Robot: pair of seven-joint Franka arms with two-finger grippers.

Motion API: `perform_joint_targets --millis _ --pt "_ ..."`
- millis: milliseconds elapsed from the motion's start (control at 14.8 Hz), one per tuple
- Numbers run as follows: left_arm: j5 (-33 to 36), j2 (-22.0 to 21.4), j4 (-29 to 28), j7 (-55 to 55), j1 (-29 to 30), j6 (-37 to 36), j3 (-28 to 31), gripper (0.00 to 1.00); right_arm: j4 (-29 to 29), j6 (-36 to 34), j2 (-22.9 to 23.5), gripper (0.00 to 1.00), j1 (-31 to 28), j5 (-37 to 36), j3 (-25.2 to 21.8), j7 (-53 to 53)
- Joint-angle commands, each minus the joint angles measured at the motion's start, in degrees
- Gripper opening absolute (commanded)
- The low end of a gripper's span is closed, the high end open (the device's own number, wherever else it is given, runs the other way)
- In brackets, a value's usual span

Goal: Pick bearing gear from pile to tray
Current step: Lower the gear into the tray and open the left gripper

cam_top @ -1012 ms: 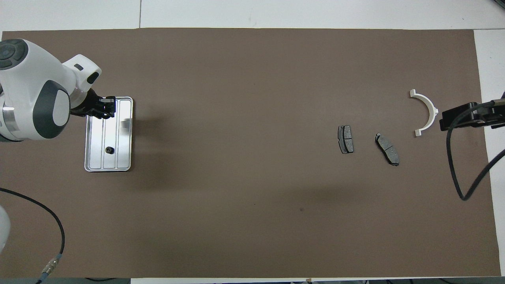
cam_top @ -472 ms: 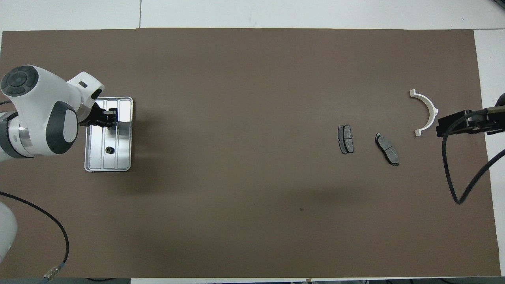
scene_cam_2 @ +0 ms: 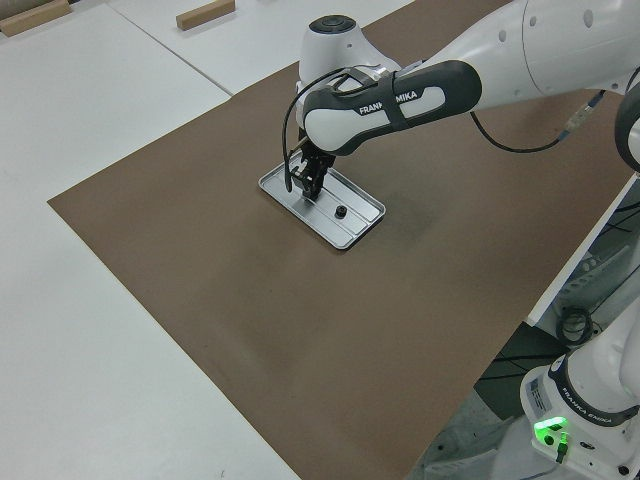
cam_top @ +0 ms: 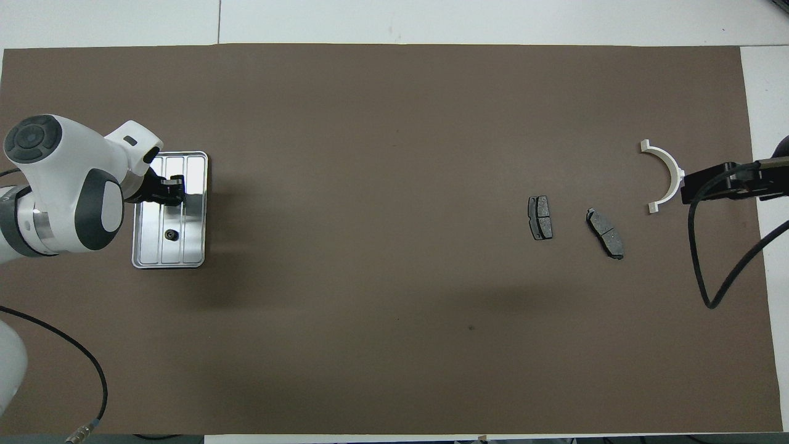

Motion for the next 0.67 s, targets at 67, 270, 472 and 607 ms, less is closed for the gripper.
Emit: perform_joint_targets --millis 67,270,472,607 --pt "-1.65 -5.80 2.50 0.56 0.73 -7.69 -0.42 1.00 -0.79 0.79 -0.70 1.00 0.12 -0.81 -0.01 -0.75" --pt "-1.65 -13.00 3.92 0.56 1.61 -16.13 -0.25 1.00 -0.70 0.70 -0.79 1.00 0.03 -0.63 0.08 -0.75" --pt "-1.65 -16.80 8.12 0.48 1.43 -26.32 -0.42 1.00 -0.70 0.53 -1.14 1.00 0.03 -0.55 0.08 -0.75" --pt "-1.65 -19.78 8.49 0.56 1.43 -29.86 -0.42 1.00 -0.70 0.61 -1.14 1.00 0.03 -0.46 0.08 -0.75"
